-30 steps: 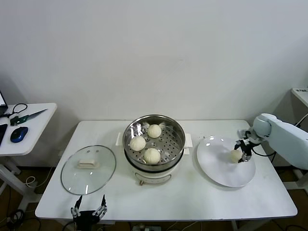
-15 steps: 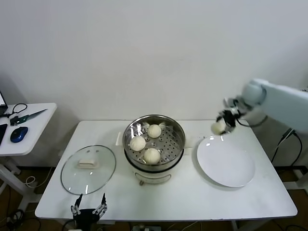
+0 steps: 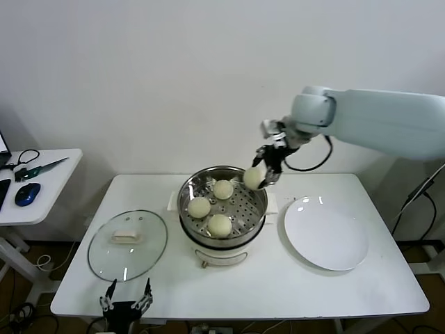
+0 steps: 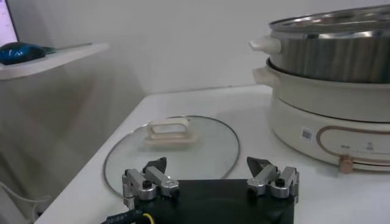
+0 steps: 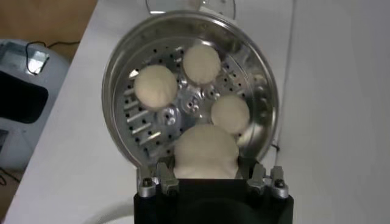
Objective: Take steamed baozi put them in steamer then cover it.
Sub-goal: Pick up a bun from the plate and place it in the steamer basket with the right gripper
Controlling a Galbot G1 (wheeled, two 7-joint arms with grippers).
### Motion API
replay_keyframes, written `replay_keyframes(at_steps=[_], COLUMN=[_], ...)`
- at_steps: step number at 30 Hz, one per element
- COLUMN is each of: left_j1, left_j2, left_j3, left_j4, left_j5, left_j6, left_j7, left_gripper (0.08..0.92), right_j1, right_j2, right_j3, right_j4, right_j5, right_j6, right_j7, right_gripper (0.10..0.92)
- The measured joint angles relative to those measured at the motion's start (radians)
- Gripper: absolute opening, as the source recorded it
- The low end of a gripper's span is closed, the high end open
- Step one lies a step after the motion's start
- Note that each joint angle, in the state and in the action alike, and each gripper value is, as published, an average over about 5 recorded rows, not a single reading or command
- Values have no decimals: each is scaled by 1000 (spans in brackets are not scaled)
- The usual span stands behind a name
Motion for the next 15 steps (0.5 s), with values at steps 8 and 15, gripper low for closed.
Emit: replay_keyframes(at_steps=[8,15], left_j1=[-1,-1], left_j2=[-2,-2], left_j3=[3,3], left_j4=[-3,-2], left_j5=[0,1], left_j6=[0,0], left_j7=[0,1], left_gripper=[823,823], right_j1=[-79,-141], right_j2=[41,54], right_j3=[-5,1], right_j4=[-8,-20], right_j5=[6,-11], right_j6=[-50,-80], right_j7=[61,100], right_gripper=[687,687])
